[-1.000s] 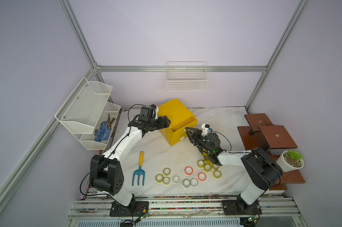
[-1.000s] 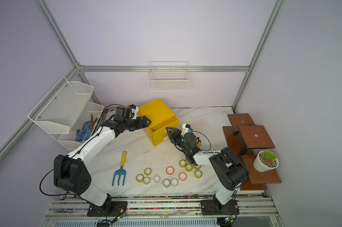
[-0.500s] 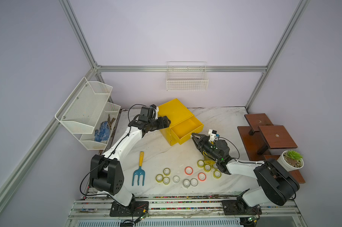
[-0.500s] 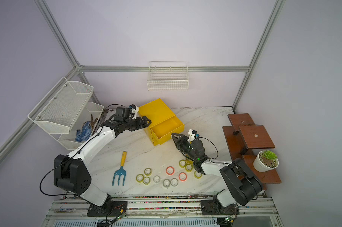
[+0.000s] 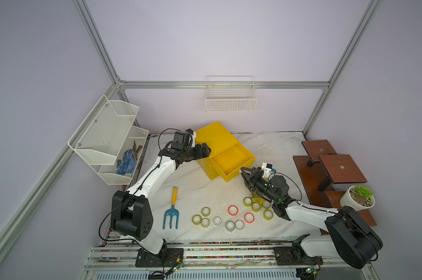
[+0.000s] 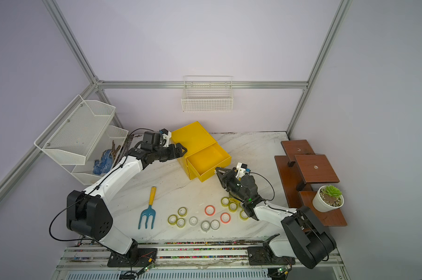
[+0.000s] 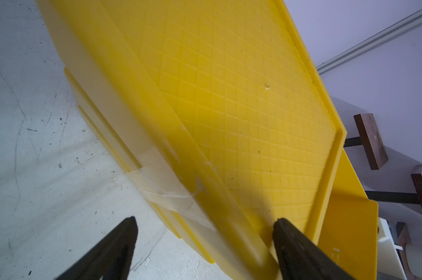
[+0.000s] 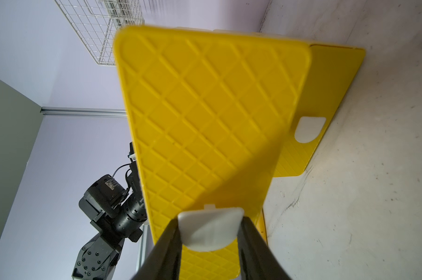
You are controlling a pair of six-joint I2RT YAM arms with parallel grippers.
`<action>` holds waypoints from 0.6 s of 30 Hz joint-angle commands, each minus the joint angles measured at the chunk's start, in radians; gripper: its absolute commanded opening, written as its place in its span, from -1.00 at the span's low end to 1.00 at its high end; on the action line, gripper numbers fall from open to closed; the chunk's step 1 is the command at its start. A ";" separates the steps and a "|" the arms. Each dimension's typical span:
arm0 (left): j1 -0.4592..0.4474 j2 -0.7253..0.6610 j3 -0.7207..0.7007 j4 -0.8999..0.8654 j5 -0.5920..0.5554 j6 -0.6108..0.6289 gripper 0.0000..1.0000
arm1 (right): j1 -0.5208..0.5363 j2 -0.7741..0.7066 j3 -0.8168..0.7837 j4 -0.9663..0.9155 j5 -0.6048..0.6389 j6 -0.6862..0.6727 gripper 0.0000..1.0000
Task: Place the transparent tape into the drawer according to color
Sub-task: Open the drawer in the storage box, then pick up the tape at the center of the board.
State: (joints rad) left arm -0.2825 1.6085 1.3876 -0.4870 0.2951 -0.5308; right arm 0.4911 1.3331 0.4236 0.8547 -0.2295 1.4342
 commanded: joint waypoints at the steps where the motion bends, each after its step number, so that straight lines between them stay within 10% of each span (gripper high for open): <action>1: -0.009 0.021 -0.004 -0.019 0.015 0.012 0.86 | -0.015 -0.018 -0.006 -0.019 0.002 -0.023 0.10; 18: -0.009 -0.102 -0.007 -0.017 -0.015 0.001 1.00 | -0.058 -0.406 0.017 -0.626 0.089 -0.291 0.40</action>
State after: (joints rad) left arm -0.2840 1.5806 1.3872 -0.5068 0.2844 -0.5304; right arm 0.4419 0.9871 0.4229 0.4381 -0.1917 1.2419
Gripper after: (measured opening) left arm 0.999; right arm 0.699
